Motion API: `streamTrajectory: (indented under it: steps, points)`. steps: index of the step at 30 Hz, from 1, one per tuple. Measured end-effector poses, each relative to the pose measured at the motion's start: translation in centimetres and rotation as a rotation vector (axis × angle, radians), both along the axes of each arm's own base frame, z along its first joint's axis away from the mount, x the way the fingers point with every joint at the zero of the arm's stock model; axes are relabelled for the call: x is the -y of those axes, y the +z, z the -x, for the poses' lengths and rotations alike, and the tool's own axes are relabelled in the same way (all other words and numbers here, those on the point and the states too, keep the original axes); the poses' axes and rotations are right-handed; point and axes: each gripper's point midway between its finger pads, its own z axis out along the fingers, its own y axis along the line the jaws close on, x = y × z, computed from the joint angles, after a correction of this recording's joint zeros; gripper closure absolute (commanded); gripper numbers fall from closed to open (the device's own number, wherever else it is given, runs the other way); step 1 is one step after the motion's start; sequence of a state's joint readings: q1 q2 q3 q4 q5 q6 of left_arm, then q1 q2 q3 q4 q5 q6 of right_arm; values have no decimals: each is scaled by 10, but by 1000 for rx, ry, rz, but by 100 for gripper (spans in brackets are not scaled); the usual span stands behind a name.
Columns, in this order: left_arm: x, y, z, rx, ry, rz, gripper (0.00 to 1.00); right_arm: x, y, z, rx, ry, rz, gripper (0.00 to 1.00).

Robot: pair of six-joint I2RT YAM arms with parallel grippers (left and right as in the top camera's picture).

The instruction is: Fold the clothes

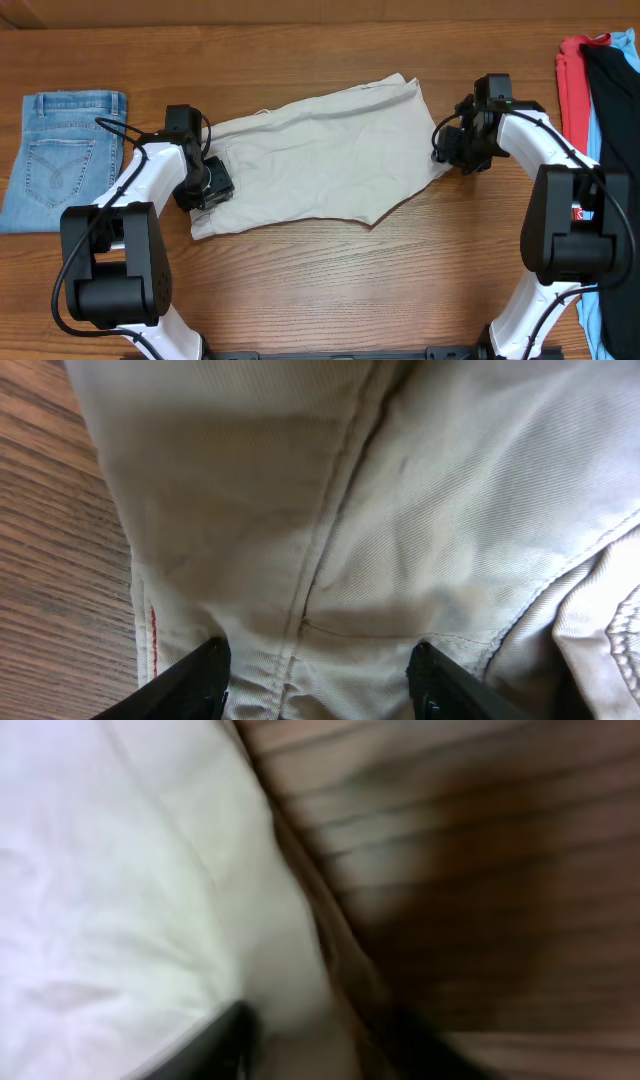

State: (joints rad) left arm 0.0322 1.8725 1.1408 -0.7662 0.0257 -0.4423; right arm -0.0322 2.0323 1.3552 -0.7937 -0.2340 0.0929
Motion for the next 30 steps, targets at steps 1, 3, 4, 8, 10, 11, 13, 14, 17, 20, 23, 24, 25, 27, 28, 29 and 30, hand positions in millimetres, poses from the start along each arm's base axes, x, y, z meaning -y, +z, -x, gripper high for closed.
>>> streamTrajectory:
  steps: [1, 3, 4, 8, 10, 11, 13, 14, 17, 20, 23, 24, 25, 27, 28, 29, 30]
  points:
    - [0, 0, 0, 0, 0, 0, 38, -1, 0, 1, -3, 2, -7, 96]
    - [0, 0, 0, 0, 0, 0, 38, -5, -1, 7, -23, 13, -27, 96]
    - [0, 0, 0, -1, 0, 0, 38, -5, -1, 11, -39, 11, -28, 96]
    - [0, 0, 1, -5, -11, -1, 39, 4, -4, 36, -163, -55, 13, 96]
    - [0, 0, 2, -8, -24, -2, 39, 13, -3, 54, -247, -113, 51, 96]
    - [0, 0, 2, -8, -30, -3, 39, 18, -3, 62, -287, -140, 70, 96]
    - [0, 0, 3, -12, -39, -2, 40, 24, -2, 76, -349, -183, 95, 96]
    - [0, 0, 3, -12, -43, -2, 41, 26, -2, 80, -369, -199, 104, 96]
    - [1, -1, 4, -16, -54, -3, 47, 28, -2, 84, -387, -224, 116, 96]
    - [3, 1, 6, -28, -61, 5, 48, 29, -2, 85, -393, -239, 124, 96]
    - [5, 2, 10, -44, -75, 15, 46, 31, -2, 84, -389, -247, 134, 96]
    - [5, 2, 11, -48, -81, 17, 46, 31, -2, 84, -386, -247, 138, 95]
    - [6, 3, 12, -50, -84, 20, 45, 32, -1, 83, -380, -249, 143, 91]
    - [6, 5, 14, -56, -87, 21, 44, 35, 2, 81, -367, -254, 158, 79]
    - [6, 6, 15, -55, -88, 21, 44, 37, 5, 80, -353, -260, 166, 71]
    - [6, 8, 14, -51, -90, 19, 45, 40, 11, 78, -332, -270, 181, 65]
    - [5, 9, 14, -47, -90, 14, 45, 45, 19, 75, -303, -279, 196, 62]
